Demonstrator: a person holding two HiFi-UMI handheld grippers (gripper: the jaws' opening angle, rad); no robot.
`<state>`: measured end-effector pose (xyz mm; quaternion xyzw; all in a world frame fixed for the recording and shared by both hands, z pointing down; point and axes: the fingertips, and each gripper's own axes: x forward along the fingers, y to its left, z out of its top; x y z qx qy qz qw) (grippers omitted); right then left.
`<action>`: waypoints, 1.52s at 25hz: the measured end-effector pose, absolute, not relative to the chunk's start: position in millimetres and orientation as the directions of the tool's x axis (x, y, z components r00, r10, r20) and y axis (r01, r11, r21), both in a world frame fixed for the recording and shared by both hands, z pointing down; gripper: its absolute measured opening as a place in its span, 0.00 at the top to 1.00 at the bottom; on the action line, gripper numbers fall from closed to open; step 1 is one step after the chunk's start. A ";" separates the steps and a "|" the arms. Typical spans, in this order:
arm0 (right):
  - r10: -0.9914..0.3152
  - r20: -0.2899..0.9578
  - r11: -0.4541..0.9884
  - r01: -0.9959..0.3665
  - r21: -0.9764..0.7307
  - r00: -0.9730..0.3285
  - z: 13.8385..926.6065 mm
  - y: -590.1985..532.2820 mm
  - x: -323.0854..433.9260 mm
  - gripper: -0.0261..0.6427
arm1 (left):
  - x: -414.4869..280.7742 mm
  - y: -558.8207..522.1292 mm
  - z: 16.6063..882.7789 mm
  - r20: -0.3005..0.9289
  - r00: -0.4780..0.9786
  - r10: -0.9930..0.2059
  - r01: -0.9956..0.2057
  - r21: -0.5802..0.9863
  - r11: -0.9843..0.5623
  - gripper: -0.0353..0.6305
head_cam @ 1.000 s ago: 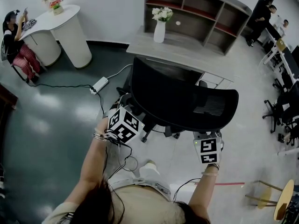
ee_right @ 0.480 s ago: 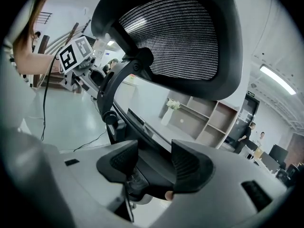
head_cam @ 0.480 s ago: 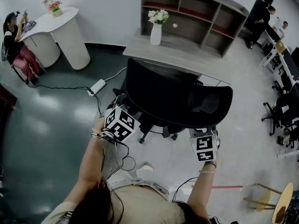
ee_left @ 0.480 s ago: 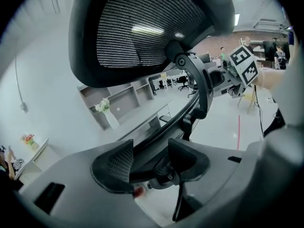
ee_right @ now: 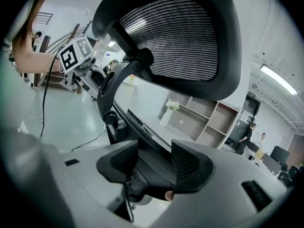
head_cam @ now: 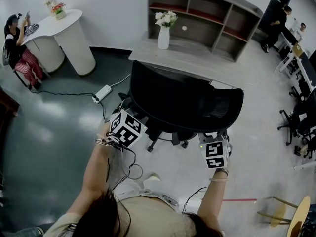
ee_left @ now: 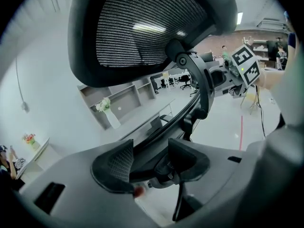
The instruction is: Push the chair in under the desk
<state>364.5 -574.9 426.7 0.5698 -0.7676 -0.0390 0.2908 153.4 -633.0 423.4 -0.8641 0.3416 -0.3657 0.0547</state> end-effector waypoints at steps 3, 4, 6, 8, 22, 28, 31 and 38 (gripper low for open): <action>-0.899 0.399 0.349 -0.850 0.394 -0.184 429.7 -577.3 367.9 0.64 | 155.8 -635.4 425.0 0.592 0.493 -0.637 -0.556 -0.349 -0.754 0.61; -0.899 0.396 0.350 -0.850 0.394 -0.187 429.4 -578.6 368.5 0.64 | 156.6 -636.5 425.2 0.590 0.492 -0.640 -0.560 -0.348 -0.752 0.61; -0.900 0.393 0.353 -0.849 0.394 -0.192 427.5 -582.3 370.3 0.64 | 159.0 -639.8 424.5 0.588 0.491 -0.643 -0.567 -0.345 -0.748 0.61; -0.900 0.392 0.354 -0.847 0.397 -0.192 426.4 -585.7 374.0 0.64 | 162.4 -642.7 423.0 0.586 0.492 -0.644 -0.571 -0.341 -0.746 0.61; -0.901 0.382 0.362 -0.843 0.399 -0.205 424.6 -590.6 378.2 0.64 | 165.7 -647.4 420.9 0.585 0.478 -0.655 -0.582 -0.346 -0.735 0.61; -0.904 0.377 0.357 -0.842 0.403 -0.203 424.5 -589.4 376.0 0.64 | 163.2 -647.0 420.2 0.579 0.479 -0.660 -0.593 -0.341 -0.730 0.61; -0.909 0.373 0.342 -0.844 0.412 -0.186 425.3 -589.0 377.9 0.64 | 164.4 -646.6 419.4 0.572 0.488 -0.659 -0.602 -0.327 -0.729 0.61; -0.923 0.364 0.293 -0.845 0.448 -0.127 427.0 -587.6 379.4 0.64 | 165.7 -646.2 419.3 0.564 0.500 -0.657 -0.607 -0.313 -0.730 0.61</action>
